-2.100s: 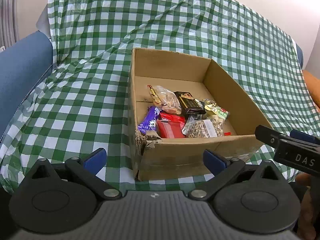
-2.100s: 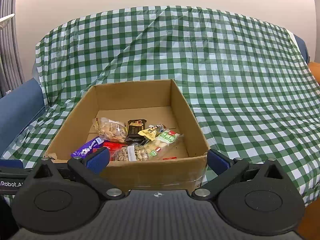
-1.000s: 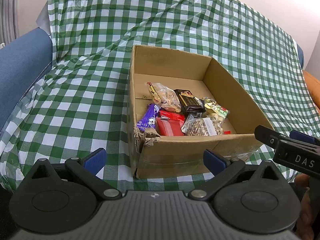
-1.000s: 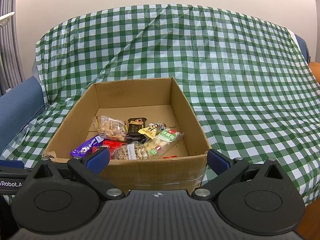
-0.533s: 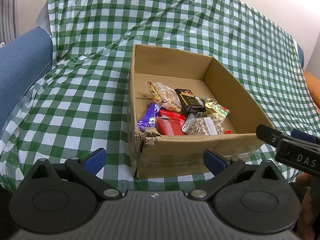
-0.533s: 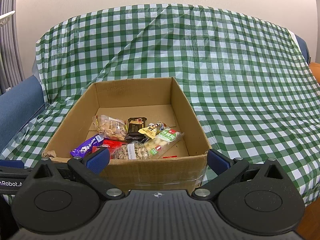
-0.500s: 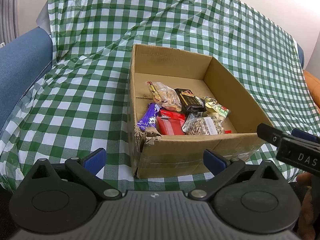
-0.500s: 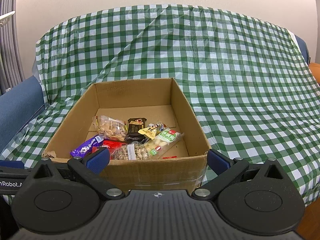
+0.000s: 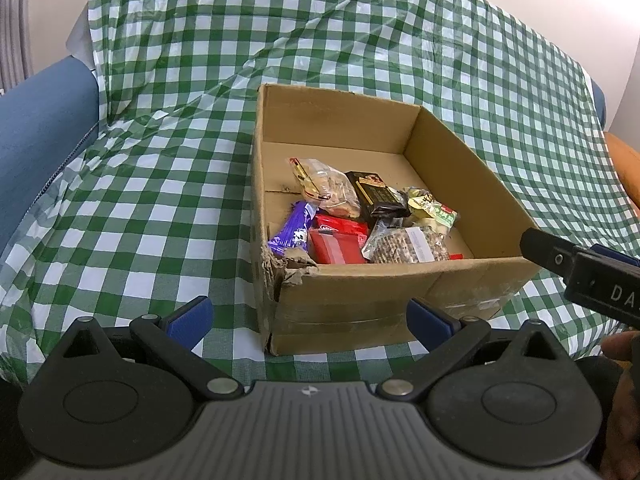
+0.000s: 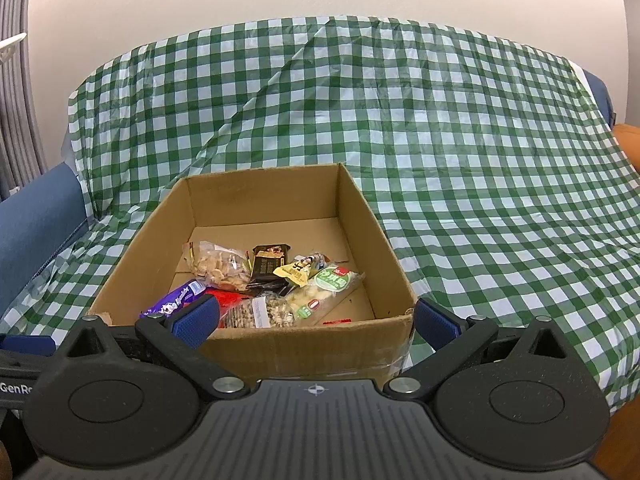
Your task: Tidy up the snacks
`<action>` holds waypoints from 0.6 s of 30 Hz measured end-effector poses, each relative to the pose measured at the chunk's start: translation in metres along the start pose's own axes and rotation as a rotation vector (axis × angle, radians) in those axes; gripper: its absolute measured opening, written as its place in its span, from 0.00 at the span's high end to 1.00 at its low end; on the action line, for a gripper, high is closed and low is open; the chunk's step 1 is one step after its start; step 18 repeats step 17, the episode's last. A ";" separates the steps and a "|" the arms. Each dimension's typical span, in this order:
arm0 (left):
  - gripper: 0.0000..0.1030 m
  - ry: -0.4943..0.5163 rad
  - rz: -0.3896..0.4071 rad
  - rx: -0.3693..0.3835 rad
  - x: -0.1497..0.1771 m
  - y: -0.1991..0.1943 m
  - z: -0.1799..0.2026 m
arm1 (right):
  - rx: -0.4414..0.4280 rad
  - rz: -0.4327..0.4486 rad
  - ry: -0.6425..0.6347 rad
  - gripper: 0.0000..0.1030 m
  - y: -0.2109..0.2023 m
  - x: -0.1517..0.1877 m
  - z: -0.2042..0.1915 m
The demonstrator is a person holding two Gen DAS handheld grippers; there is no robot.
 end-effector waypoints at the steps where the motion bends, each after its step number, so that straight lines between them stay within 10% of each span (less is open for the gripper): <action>1: 0.00 0.001 0.002 0.000 0.000 0.000 0.000 | 0.000 0.001 0.002 0.01 0.000 0.000 0.000; 18: 0.00 0.019 0.000 0.018 -0.009 0.012 0.008 | 0.008 -0.014 -0.019 0.01 0.010 -0.003 -0.006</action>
Point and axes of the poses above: each gripper's, at about its wrist camera, not at the fingertips, and y roughly the way its jaws point, z to its right, x to its underside, the point moved 5 cm from there along y, roughly the way its jaws point, and after that the axes turned 2 degrees about y, right-handed, at the moved point
